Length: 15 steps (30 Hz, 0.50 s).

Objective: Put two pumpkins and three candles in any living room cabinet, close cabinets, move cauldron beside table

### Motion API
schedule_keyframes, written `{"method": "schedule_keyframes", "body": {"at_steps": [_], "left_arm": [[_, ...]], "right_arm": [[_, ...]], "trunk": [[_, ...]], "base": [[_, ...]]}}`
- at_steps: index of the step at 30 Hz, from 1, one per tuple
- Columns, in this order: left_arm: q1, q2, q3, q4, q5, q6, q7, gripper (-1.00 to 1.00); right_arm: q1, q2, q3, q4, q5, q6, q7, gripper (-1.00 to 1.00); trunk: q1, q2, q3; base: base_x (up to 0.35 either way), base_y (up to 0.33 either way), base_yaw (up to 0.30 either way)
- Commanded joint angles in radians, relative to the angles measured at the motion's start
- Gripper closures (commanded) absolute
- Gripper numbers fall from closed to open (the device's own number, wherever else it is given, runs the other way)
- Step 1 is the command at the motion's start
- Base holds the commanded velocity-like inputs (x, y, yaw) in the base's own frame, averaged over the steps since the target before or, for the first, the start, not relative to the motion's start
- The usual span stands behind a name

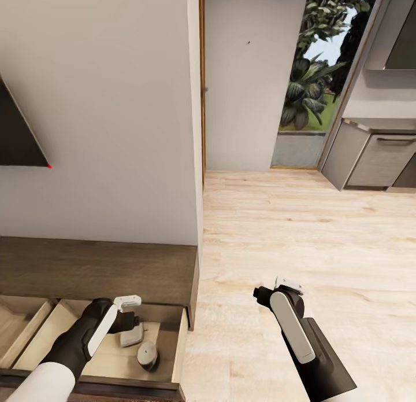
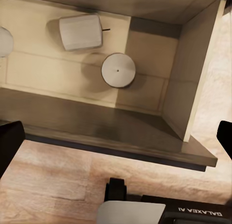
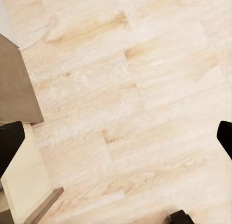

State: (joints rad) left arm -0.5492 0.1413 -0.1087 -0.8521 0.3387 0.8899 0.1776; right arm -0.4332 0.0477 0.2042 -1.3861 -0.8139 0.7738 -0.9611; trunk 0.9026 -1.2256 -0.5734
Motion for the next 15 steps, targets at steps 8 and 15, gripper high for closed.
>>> {"method": "schedule_keyframes", "body": {"at_steps": [8,15], "left_arm": [[0.0,0.001,-0.003,-0.011,0.011,0.003,0.01,-1.0],[0.0,0.002,-0.003,-0.012,0.011,0.003,0.01,-1.0]], "right_arm": [[-0.001,0.0,0.001,-0.002,-0.008,0.004,-0.01,-1.0],[-0.001,0.0,0.001,-0.002,-0.008,0.004,-0.01,-1.0]], "trunk": [[0.0,-0.001,-0.001],[0.0,-0.001,-0.001]], "base": [[-0.185,0.07,0.0],[-0.256,0.137,0.0]]}}
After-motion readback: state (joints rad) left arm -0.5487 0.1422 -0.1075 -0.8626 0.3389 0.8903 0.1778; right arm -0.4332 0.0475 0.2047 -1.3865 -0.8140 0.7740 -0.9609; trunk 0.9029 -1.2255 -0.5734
